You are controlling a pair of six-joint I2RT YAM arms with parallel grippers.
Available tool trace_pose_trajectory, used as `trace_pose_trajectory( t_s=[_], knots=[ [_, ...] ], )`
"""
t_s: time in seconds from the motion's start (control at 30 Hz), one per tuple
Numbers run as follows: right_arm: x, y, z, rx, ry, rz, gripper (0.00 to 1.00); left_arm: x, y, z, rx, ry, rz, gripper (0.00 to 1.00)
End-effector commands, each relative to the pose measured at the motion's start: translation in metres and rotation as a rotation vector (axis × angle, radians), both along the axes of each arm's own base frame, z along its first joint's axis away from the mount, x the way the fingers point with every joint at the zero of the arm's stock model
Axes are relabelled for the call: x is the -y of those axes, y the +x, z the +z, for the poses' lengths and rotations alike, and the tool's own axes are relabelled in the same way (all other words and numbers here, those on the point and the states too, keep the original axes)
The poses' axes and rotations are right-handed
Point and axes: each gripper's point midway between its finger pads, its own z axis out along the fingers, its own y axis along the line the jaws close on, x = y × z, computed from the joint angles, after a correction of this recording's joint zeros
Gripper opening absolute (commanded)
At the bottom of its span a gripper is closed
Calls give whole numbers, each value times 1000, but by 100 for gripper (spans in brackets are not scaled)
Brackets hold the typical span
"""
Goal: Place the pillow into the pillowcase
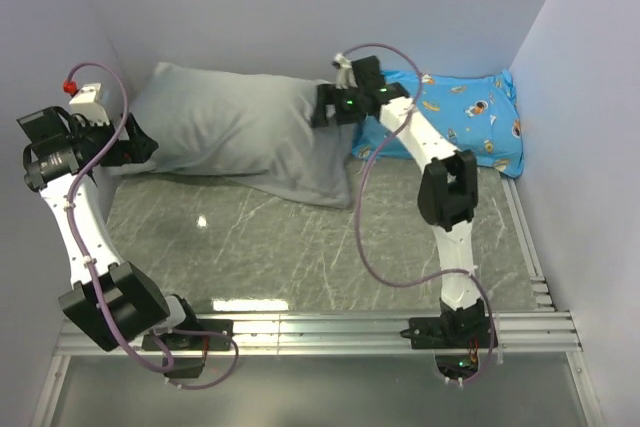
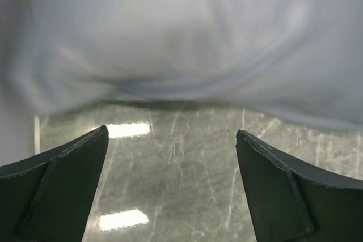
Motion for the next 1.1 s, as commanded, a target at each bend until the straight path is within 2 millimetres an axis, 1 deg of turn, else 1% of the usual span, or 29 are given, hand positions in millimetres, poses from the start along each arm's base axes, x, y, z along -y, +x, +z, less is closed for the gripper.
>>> trace_pose_trajectory(
  t_s=[0.0, 0.03, 0.1, 0.13, 0.17, 0.2, 0.23, 0.27, 0.3, 0.33, 0.37, 0.4, 0.43, 0.47, 0.5, 0.53, 0.6, 0.63, 0.67, 0.7, 0.73, 0.77, 0.83, 0.87, 0.93, 1.03, 1.07],
  knots=[
    [-75, 13, 113, 416, 24, 94, 95, 5, 2, 4, -26, -60, -20, 99],
    [-61, 11, 130, 447, 24, 68, 97, 4, 3, 8, -23, -52, -30, 99],
    [-30, 14, 143, 467, -4, -13, 97, 5, 3, 1, -59, -67, -27, 99],
    [-10, 3, 155, 480, -8, -38, 97, 6, 1, -4, -78, -73, -20, 99],
    [23, 9, 159, 493, -33, -92, 97, 7, 2, -9, -91, -71, -19, 99],
    [48, -3, 166, 508, -59, -133, 97, 7, 1, -12, -106, -61, -10, 99],
    [68, -6, 168, 514, -80, -155, 97, 10, -2, -19, -124, -60, -17, 99],
    [100, -6, 171, 510, -95, -204, 97, 14, -4, -20, -127, -50, -32, 99],
    [118, -11, 175, 504, -96, -227, 97, 20, -4, -21, -127, -35, -52, 99],
    [128, -33, 182, 490, -70, -213, 97, 21, -7, -28, -139, -8, -61, 99],
    [138, -43, 183, 485, -63, -209, 97, 23, -8, -24, -114, 25, -62, 99],
    [160, -50, 185, 481, -61, -233, 97, 29, -7, -23, -105, 45, -71, 99],
    [161, -75, 182, 456, -47, -206, 98, 34, -10, -29, -106, 68, -103, 99],
    [167, -87, 176, 448, -61, -194, 98, 45, -17, -32, -111, 66, -149, 99],
    [169, -109, 166, 419, -61, -193, 98, 58, -20, -35, -113, 77, -217, 99],
    [171, -124, 154, 402, -82, -170, 98, 63, -23, -38, -116, 94, -266, 99],
    [171, -149, 134, 378, -81, -157, 98, 63, -22, -47, -149, 69, -235, 99],
    [172, -170, 113, 352, -80, -155, 98, 63, -23, -55, -174, 43, -207, 99],
    [172, -179, 103, 337, -76, -160, 98, 58, -24, -60, -185, 57, -184, 99],
    [172, -195, 83, 305, -77, -158, 98, 56, -22, -62, -180, 65, -174, 99],
    [172, -202, 75, 297, -75, -156, 98, 54, -24, -69, -191, 70, -161, 99],
    [171, -208, 68, 285, -73, -155, 98, 50, -25, -67, -177, 94, -133, 99],
    [173, -219, 57, 288, -76, -162, 99, 46, -22, -67, -139, 108, -91, 99],
    [175, -221, 56, 302, -84, -166, 100, 45, -23, -61, -110, 123, -78, 99],
    [177, -226, 57, 324, -91, -177, 100, 47, -25, -62, -88, 133, -95, 100],
    [178, -227, 60, 322, -94, -178, 100, 54, -26, -55, -53, 126, -119, 99],
    [179, -226, 62, 329, -100, -184, 100, 53, -23, -51, -36, 129, -110, 99]
  ],
)
